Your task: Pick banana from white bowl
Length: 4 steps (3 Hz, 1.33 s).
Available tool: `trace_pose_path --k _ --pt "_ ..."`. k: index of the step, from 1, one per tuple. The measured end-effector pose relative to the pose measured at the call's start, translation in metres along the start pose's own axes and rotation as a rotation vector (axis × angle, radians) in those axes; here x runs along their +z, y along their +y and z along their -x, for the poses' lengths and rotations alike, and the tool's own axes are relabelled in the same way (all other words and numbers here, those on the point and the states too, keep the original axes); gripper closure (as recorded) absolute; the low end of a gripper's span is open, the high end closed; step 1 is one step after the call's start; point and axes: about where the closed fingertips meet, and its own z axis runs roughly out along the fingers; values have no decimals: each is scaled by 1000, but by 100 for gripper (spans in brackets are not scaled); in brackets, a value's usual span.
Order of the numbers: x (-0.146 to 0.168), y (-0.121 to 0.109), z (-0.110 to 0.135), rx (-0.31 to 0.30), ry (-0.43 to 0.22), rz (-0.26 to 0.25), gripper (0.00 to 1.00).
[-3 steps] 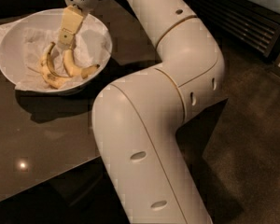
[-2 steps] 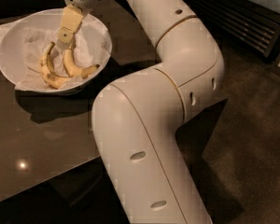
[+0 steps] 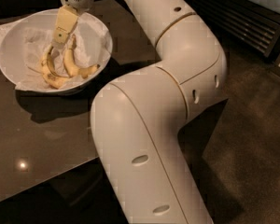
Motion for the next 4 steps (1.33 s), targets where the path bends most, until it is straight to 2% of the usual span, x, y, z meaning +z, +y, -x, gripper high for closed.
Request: trace_pose_path --k 1,2,3,4 --pt "2 7 -1 23 32 2 0" --pt "7 16 -5 40 48 31 0" --pt "14 21 -9 53 37 75 0" --pt "29 24 -15 116 -39 126 0"
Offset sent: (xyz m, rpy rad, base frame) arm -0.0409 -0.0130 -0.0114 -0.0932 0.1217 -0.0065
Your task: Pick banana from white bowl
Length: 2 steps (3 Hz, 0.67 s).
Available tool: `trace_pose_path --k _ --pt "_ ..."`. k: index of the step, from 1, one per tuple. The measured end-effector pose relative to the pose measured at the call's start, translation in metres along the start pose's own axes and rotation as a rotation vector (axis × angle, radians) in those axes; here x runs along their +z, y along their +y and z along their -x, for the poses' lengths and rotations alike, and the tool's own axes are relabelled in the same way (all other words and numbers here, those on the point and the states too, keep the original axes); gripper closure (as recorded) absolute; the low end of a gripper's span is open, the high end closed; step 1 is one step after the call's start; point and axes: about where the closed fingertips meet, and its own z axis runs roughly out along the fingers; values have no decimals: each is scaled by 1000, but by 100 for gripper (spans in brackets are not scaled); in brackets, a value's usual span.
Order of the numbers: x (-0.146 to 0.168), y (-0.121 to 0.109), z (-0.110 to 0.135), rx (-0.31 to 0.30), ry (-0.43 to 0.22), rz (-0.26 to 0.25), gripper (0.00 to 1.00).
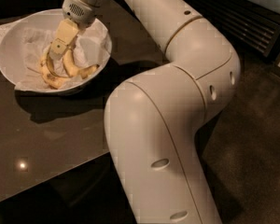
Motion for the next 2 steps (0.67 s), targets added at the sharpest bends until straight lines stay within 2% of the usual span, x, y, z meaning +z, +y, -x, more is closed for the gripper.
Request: trace_pose_path --k 1,2 --pt "4 -2 2 6 -11 0 0" --pt "2 5 4 56 -68 7 0"
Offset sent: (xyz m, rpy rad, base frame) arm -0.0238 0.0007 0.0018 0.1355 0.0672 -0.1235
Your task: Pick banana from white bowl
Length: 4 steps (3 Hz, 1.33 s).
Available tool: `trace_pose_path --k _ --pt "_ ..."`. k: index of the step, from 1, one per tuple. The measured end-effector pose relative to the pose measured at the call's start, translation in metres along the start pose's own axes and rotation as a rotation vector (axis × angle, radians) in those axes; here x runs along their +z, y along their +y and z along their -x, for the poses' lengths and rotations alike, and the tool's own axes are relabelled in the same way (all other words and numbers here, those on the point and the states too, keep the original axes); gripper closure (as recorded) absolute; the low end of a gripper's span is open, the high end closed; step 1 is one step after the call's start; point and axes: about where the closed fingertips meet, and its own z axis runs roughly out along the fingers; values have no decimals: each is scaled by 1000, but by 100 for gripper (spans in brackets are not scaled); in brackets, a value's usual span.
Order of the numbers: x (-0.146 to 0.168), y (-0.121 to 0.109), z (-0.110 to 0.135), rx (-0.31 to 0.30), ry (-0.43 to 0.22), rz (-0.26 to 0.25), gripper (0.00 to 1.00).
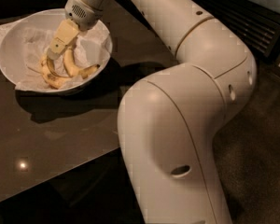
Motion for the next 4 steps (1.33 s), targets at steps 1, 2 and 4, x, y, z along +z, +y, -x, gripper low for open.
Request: trace_pose_path --k 1,2,4 --pt "3 4 -2 83 -35 -4 0" --pt "11 7 -3 142 -36 4 0" --pt "25 7 2 188 1 24 18"
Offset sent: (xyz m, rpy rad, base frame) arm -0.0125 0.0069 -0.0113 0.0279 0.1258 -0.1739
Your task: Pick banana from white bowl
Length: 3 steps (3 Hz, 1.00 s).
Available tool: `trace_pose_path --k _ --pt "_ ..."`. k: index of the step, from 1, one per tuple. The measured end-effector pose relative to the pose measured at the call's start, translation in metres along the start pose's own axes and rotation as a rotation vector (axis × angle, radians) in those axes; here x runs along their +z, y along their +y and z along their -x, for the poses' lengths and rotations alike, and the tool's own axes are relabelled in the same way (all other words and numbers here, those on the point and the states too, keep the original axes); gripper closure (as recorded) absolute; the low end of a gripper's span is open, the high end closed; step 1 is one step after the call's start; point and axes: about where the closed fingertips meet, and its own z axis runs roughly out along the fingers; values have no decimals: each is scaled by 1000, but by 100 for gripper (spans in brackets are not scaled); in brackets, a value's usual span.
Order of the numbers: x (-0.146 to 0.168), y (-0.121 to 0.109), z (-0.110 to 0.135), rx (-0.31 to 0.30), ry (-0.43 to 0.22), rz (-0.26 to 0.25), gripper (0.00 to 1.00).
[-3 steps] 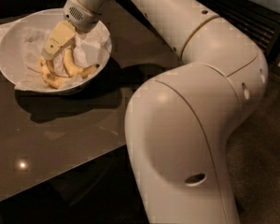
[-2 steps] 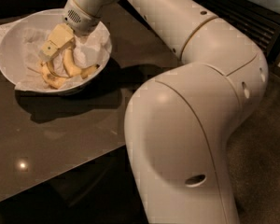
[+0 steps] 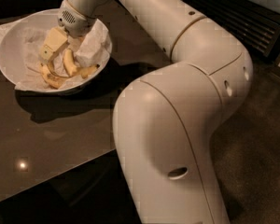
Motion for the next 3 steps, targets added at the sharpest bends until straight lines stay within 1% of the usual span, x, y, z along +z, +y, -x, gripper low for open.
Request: trace_pose_path --k 1,3 --pt "4 0 0 15 11 10 19" --pt "13 -1 -18 85 23 44 22"
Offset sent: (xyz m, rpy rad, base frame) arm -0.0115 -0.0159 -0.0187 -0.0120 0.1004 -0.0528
